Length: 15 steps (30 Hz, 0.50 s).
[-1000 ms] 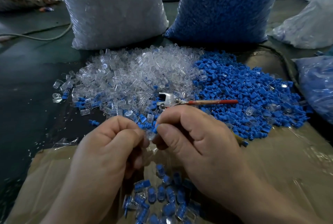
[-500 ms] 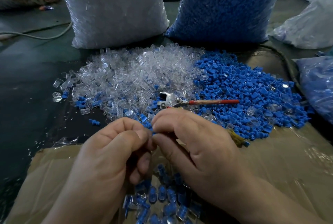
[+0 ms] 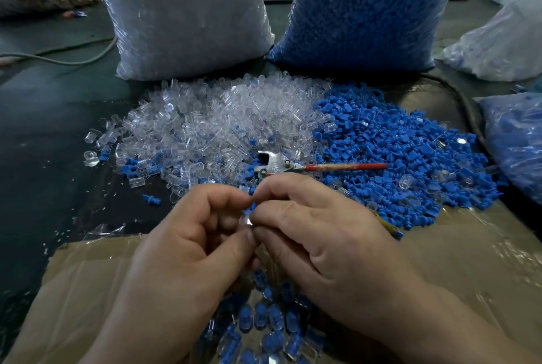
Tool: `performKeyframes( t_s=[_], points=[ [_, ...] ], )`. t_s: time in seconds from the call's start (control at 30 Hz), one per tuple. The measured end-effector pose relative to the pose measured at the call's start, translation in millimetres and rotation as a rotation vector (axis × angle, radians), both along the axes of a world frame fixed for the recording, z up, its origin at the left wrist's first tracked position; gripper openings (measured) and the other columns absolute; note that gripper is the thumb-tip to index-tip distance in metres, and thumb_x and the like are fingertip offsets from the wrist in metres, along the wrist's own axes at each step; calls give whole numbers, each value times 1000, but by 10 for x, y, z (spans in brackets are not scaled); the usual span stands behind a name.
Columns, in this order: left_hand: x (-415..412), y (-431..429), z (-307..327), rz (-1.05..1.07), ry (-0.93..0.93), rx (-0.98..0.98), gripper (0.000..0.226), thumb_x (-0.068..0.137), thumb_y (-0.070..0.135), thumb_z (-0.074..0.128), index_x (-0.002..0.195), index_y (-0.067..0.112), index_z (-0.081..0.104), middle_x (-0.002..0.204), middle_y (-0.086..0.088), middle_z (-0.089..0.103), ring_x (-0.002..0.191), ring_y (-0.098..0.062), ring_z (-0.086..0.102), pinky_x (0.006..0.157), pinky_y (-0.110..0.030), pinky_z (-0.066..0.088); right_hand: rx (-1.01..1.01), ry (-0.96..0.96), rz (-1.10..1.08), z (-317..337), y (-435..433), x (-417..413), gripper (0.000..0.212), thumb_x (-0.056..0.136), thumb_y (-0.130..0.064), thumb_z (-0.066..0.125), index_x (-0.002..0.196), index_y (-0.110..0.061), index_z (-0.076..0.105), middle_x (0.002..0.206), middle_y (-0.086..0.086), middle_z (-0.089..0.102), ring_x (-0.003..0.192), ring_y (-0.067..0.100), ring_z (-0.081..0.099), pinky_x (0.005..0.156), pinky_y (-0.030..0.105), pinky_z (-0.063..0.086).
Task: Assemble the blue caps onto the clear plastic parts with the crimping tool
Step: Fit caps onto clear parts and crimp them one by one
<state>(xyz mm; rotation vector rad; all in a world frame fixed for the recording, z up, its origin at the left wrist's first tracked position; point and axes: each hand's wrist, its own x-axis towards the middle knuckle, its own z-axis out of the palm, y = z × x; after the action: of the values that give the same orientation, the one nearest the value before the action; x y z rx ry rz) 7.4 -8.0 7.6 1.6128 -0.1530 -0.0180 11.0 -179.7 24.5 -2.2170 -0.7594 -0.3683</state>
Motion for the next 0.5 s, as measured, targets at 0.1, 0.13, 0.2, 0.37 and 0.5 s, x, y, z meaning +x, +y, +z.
performKeyframes(
  t_s=[0.1, 0.13, 0.2, 0.37, 0.5],
  points=[
    [-15, 15, 8, -22, -46, 87, 28, 61, 43, 75, 88, 39, 71, 69, -4, 70, 54, -16, 65, 48, -24, 50, -11, -17, -17, 29, -22, -11, 22, 96, -26, 53, 98, -13, 71, 105, -3, 60, 86, 12, 62, 71, 30, 51],
    [-14, 24, -2, -7, -52, 106, 28, 60, 45, 74, 87, 38, 70, 68, -2, 69, 54, -17, 62, 48, -30, 51, -18, -19, -25, 32, -27, -17, 22, 96, -27, 53, 99, -14, 71, 105, -3, 60, 87, 12, 62, 71, 31, 51],
    [-3, 39, -31, 27, -43, 110, 29, 57, 45, 75, 83, 35, 68, 65, -4, 65, 52, -27, 55, 50, -43, 51, -62, -21, -42, 27, -11, -24, 23, 96, -28, 52, 101, -15, 70, 108, -4, 59, 89, 12, 61, 70, 33, 52],
    [47, 76, -58, 73, 61, -37, 29, 52, 35, 80, 75, 25, 66, 59, -16, 59, 44, -26, 52, 46, -35, 47, -203, -85, -84, -7, 28, -18, 29, 95, -31, 50, 117, -18, 65, 119, 2, 60, 113, 23, 56, 90, 43, 51],
    [70, 104, -45, 79, 116, -161, 25, 53, 18, 83, 73, 22, 67, 54, -11, 60, 42, -23, 55, 37, -26, 43, -551, 88, -415, 16, -132, 132, 70, 89, -63, 38, 147, -36, 10, 158, -1, 24, 148, 22, 13, 117, 40, 5]
  ],
)
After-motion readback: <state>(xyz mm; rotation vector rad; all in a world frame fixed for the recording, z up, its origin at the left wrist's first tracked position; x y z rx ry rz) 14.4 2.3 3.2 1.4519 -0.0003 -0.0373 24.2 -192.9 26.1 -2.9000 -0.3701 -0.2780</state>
